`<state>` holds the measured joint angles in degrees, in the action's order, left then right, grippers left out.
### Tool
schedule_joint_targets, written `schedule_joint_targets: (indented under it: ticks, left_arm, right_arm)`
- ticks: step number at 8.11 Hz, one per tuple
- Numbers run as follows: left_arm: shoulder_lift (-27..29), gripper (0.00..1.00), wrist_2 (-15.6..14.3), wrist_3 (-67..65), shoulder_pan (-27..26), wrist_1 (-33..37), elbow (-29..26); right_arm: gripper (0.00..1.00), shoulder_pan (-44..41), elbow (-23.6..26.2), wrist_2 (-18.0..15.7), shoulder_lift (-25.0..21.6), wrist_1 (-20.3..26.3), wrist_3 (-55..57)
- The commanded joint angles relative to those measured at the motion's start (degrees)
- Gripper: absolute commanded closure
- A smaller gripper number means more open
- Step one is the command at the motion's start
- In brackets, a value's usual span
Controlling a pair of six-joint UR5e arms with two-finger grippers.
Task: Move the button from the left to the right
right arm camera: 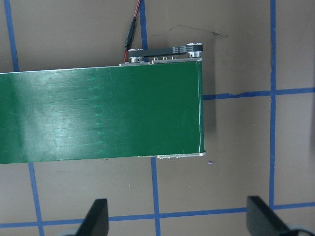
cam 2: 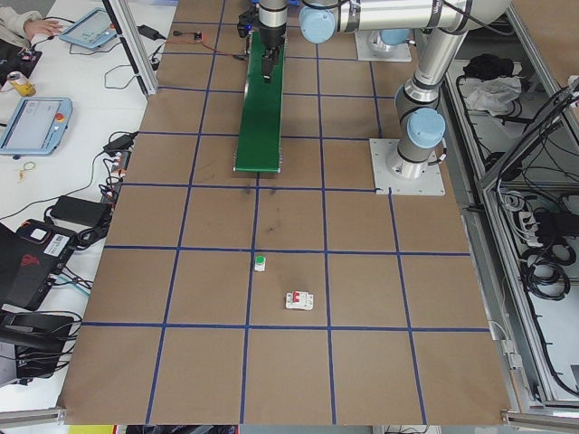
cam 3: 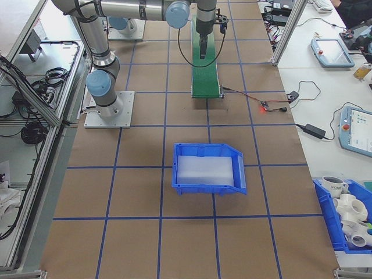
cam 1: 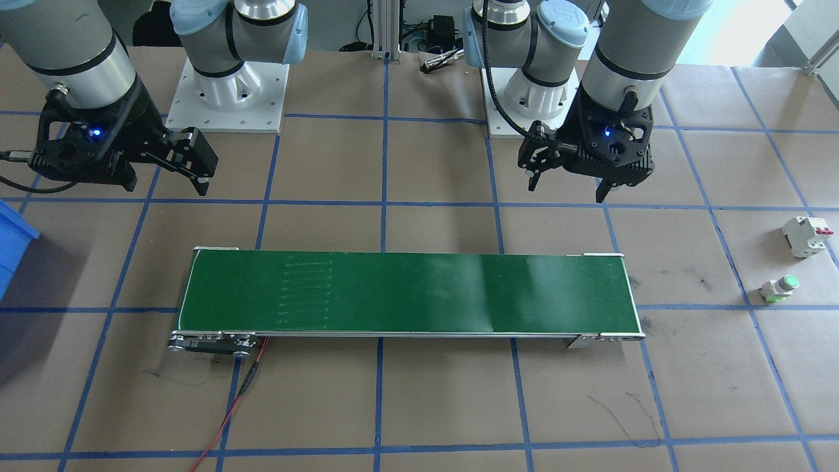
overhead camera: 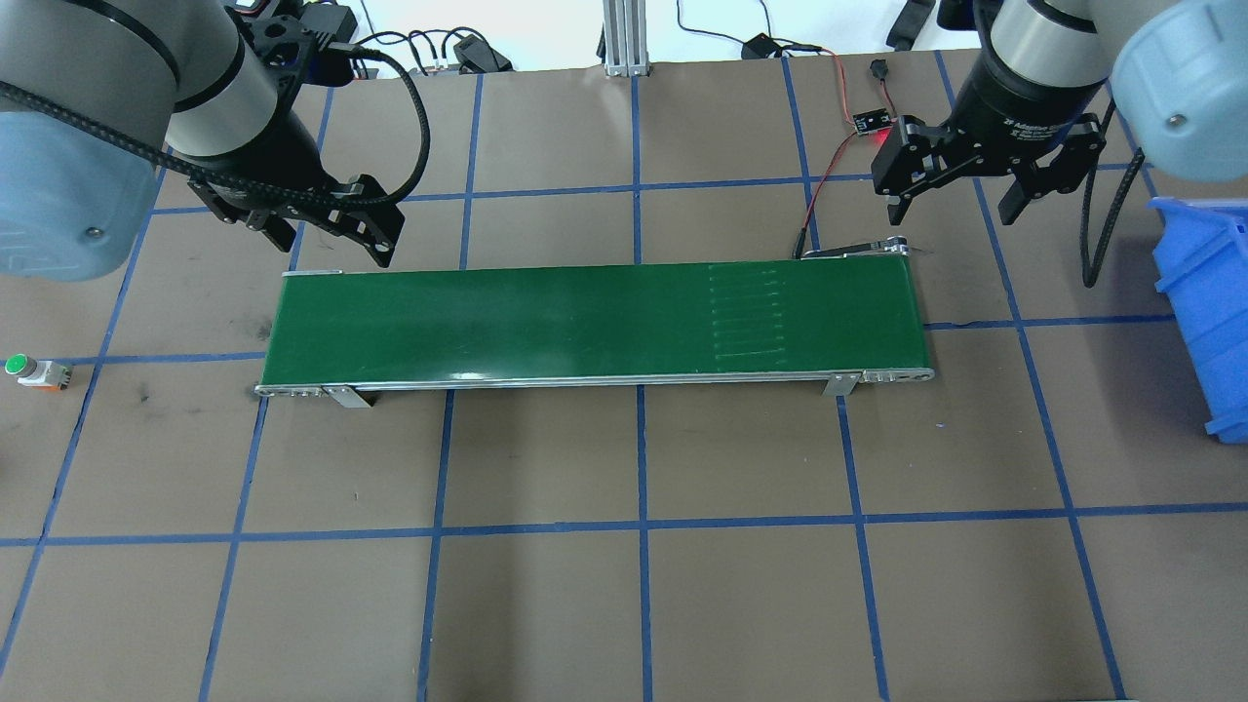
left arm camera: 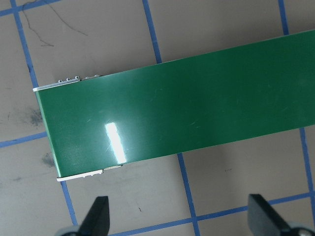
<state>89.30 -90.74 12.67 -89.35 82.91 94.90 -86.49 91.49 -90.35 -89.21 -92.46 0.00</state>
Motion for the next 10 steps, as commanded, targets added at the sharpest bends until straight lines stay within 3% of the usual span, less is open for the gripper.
schedule_joint_targets:
  ticks: [1, 3, 5, 8, 10]
  left_arm:
    - [0.3, 0.00, -0.1, 1.2, 1.0, -0.9, 0.5]
    - [2.4, 0.00, -0.2, 12.1, 8.0, -5.3, 0.7]
    - [4.6, 0.00, -0.2, 19.9, 18.5, -6.5, 0.8]
    - [12.4, 0.00, -0.7, 30.6, 35.5, -13.6, 0.6]
    - [17.3, 0.00, -0.7, 36.3, 41.3, -16.2, 0.3]
  right_arm:
    - [0.00, 0.0, -0.1, 0.0, 0.0, 0.0, 0.0]
    - [0.00, 0.0, 0.0, 0.0, 0.0, -0.1, 0.0]
    - [0.00, 0.0, 0.0, 0.0, 0.0, 0.0, 0.0]
    - [0.00, 0.0, 0.0, 0.0, 0.0, -0.1, 0.0]
    - [0.00, 0.0, 0.0, 0.0, 0.0, 0.0, 0.0]
